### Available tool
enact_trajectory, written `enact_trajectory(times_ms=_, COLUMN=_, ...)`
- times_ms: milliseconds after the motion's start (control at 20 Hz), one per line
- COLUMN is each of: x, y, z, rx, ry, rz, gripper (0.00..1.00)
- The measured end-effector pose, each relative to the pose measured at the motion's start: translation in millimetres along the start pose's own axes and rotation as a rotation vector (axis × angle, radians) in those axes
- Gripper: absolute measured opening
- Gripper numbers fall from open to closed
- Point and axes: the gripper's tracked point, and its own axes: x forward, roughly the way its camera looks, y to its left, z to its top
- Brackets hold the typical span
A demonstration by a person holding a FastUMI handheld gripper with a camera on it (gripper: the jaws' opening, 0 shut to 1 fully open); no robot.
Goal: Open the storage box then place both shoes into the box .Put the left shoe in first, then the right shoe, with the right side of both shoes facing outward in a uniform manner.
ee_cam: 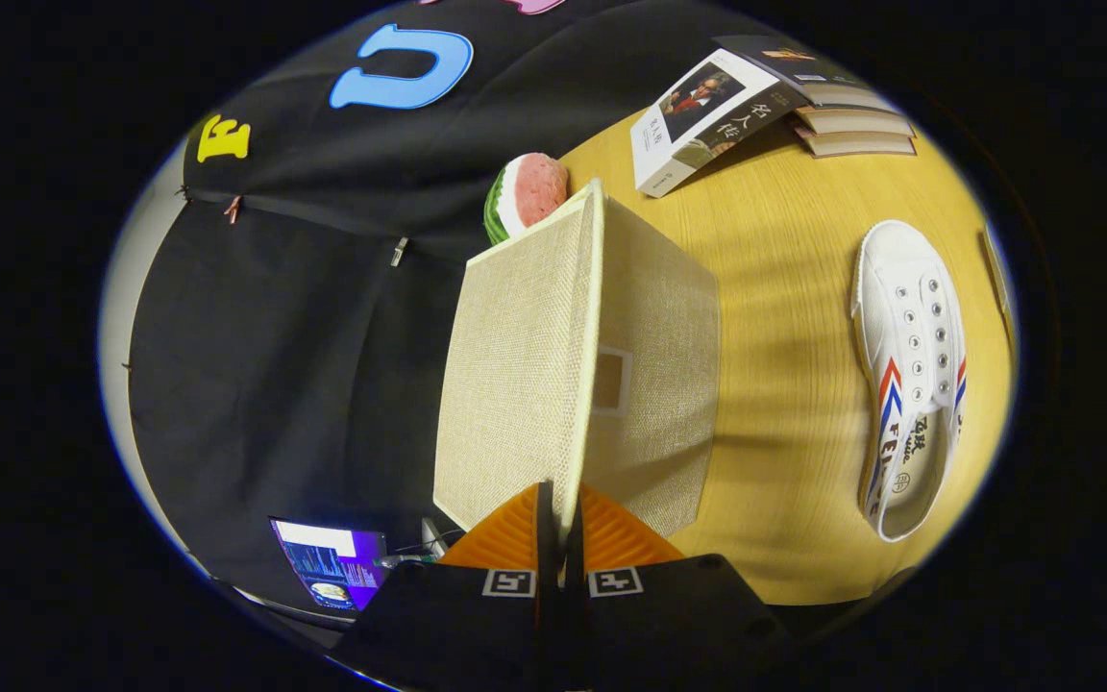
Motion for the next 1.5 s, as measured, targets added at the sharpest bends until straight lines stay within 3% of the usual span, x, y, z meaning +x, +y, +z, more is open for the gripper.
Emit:
enact_trajectory(times_ms=400, x=-12, y=49, z=10, rx=-0.084, ry=-0.046, rz=0.045, gripper=0.05)
enact_trajectory(times_ms=650, x=-12, y=105, z=14, rx=-0.101, ry=-0.058, rz=0.11, gripper=0.05)
enact_trajectory(times_ms=950, x=7, y=187, z=5, rx=-0.219, ry=-0.072, rz=0.168, gripper=0.05)
enact_trajectory(times_ms=1500, x=110, y=281, z=-30, rx=-0.279, ry=-0.023, rz=0.192, gripper=0.05)
